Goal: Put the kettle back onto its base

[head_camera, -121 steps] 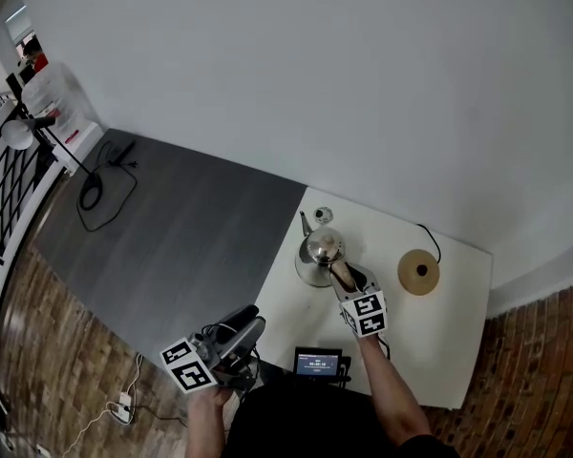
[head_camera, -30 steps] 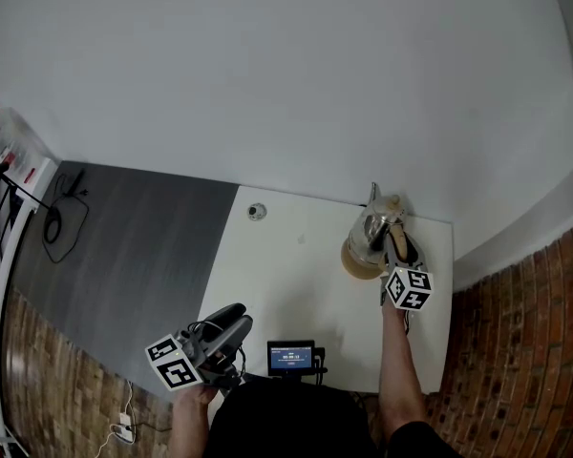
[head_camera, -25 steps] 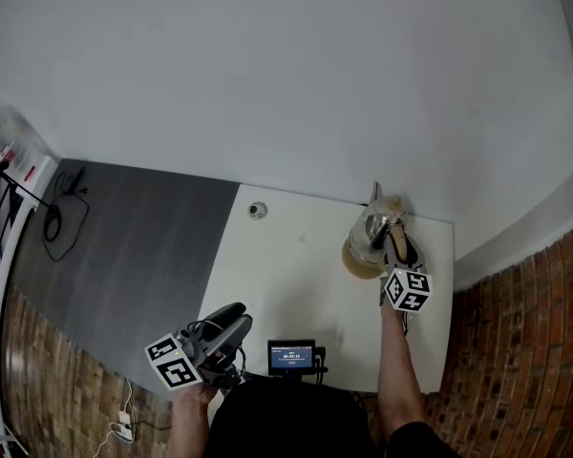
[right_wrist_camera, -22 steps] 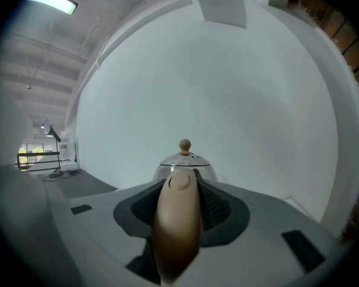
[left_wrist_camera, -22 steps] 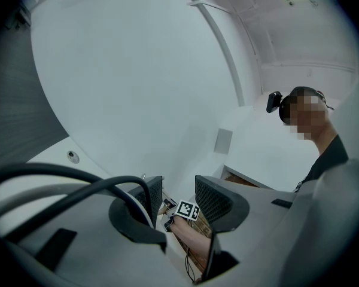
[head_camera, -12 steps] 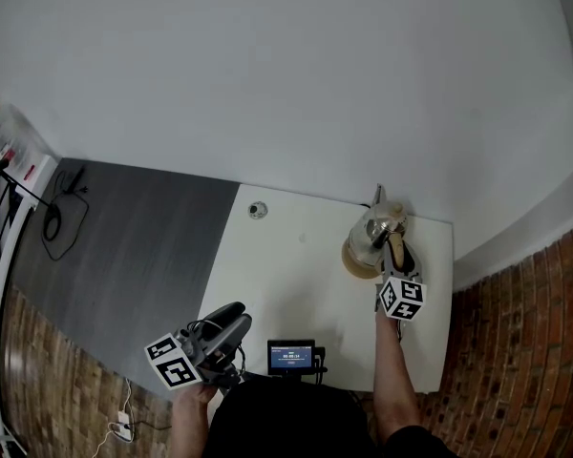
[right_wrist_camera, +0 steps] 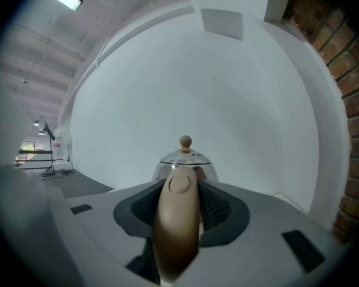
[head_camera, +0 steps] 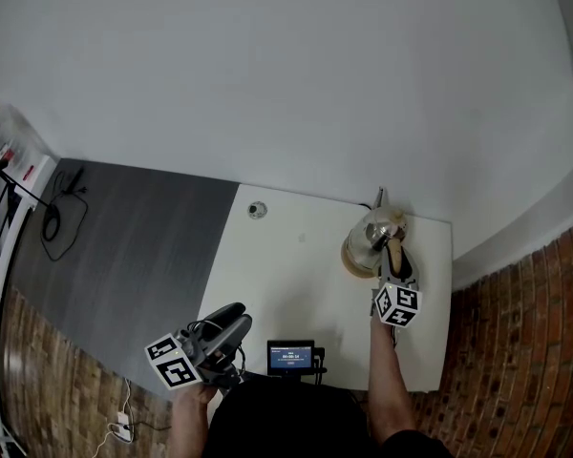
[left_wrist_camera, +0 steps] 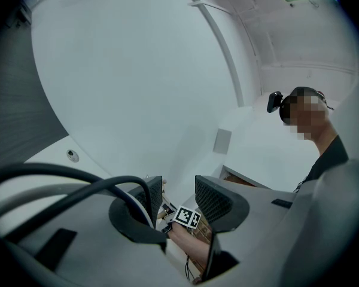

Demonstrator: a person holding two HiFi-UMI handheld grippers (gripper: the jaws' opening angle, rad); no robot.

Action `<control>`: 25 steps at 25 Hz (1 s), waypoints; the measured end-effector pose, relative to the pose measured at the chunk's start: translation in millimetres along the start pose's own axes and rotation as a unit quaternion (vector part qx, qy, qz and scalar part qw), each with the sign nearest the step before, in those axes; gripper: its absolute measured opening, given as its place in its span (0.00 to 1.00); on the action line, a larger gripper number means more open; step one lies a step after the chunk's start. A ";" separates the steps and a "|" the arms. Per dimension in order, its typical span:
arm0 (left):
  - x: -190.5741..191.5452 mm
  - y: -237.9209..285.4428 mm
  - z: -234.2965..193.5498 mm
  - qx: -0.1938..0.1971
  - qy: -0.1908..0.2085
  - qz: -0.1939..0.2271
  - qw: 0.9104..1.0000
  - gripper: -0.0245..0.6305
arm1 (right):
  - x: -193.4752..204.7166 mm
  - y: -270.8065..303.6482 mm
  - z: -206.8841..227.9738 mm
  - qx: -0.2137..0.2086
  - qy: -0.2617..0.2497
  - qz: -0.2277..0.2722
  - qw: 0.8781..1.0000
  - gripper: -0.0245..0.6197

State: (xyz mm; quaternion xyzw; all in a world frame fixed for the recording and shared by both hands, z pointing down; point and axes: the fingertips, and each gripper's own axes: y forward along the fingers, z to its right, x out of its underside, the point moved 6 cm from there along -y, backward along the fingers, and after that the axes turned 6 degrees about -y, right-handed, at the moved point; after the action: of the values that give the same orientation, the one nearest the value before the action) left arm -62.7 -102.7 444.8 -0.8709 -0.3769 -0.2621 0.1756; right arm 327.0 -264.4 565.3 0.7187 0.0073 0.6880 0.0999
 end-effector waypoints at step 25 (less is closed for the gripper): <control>0.0 -3.4 -1.0 0.005 -0.004 -0.008 1.000 0.30 | 7.0 -14.6 -11.7 0.025 0.000 -0.013 1.000 0.28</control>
State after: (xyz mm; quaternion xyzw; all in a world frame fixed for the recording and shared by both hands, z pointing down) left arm -65.6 -101.0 445.9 -0.8682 -0.3857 -0.2575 0.1766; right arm 317.7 -247.5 570.3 0.7209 0.0339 0.6862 0.0910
